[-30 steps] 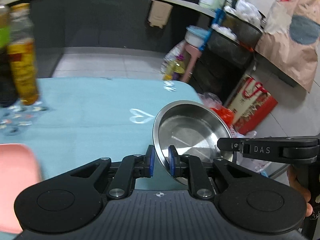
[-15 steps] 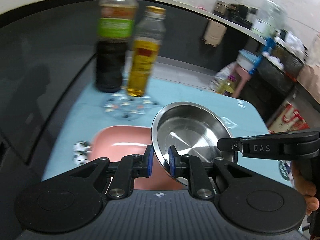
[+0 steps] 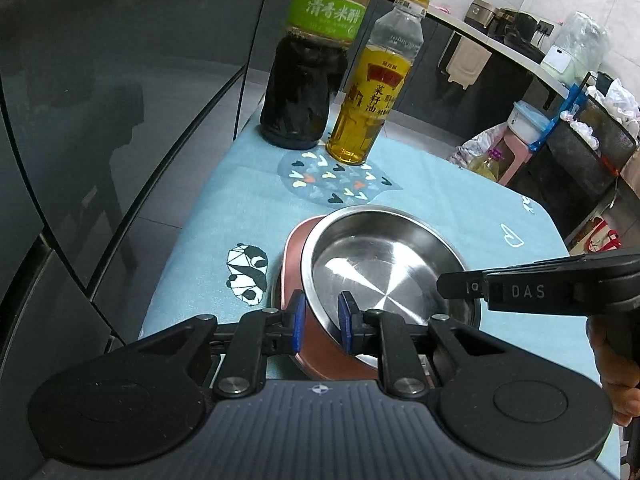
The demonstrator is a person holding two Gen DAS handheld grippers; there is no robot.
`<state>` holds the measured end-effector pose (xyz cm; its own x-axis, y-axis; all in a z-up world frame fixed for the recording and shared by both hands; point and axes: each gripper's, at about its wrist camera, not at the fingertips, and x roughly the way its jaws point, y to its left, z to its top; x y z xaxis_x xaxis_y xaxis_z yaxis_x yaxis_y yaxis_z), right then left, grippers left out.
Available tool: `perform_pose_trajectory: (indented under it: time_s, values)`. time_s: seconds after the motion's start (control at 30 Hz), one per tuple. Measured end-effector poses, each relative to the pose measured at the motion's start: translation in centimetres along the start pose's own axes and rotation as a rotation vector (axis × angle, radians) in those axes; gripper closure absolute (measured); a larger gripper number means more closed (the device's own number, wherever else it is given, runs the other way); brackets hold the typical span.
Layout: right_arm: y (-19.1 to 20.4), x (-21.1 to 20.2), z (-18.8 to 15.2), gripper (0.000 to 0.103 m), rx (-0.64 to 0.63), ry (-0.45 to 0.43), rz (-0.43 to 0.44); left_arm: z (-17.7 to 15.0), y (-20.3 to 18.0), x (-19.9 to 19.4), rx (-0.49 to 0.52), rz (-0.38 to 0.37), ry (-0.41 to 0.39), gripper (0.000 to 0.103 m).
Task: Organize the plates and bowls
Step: 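Carry the steel bowl and lower it into the pink plate, then open both grippers and release the steel bowl on the pink plate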
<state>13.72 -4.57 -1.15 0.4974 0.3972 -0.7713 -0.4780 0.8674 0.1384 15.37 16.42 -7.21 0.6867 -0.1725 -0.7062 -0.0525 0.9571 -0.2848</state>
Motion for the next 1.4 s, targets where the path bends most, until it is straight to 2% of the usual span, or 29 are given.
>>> perform_pose_trajectory:
  time_s: [0.3,0.37,0.43,0.53,0.63,0.8,1.4]
  values:
    - [0.1,0.9,-0.4,0.098,0.002,0.013,0.007,-0.3,0.7,0.3,-0.003,-0.005,0.007,0.086]
    - [0.0,1.1,-0.2,0.098,0.004,0.017,0.015,-0.2,0.7,0.0,-0.007,-0.005,0.005,0.083]
    - [-0.3,0.9,-0.2,0.095,0.017,0.014,0.031,-0.1,0.7,-0.5,-0.007,0.015,-0.013,0.076]
    - [-0.6,0.4,-0.3,0.083,0.034,-0.005,0.059,0.1,0.8,-1.3,-0.010,0.017,-0.051,0.065]
    - [-0.6,-0.3,-0.4,0.068,0.039,-0.031,0.033,0.1,1.0,-1.6,-0.013,0.017,-0.063,0.063]
    - [-1.2,-0.6,-0.5,0.066,0.050,-0.031,0.025,-0.5,1.2,-0.7,-0.022,0.049,-0.032,0.063]
    - [-1.8,1.0,-1.1,0.066,0.079,0.043,0.067,-1.4,1.1,0.7,-0.016,0.053,0.005,0.060]
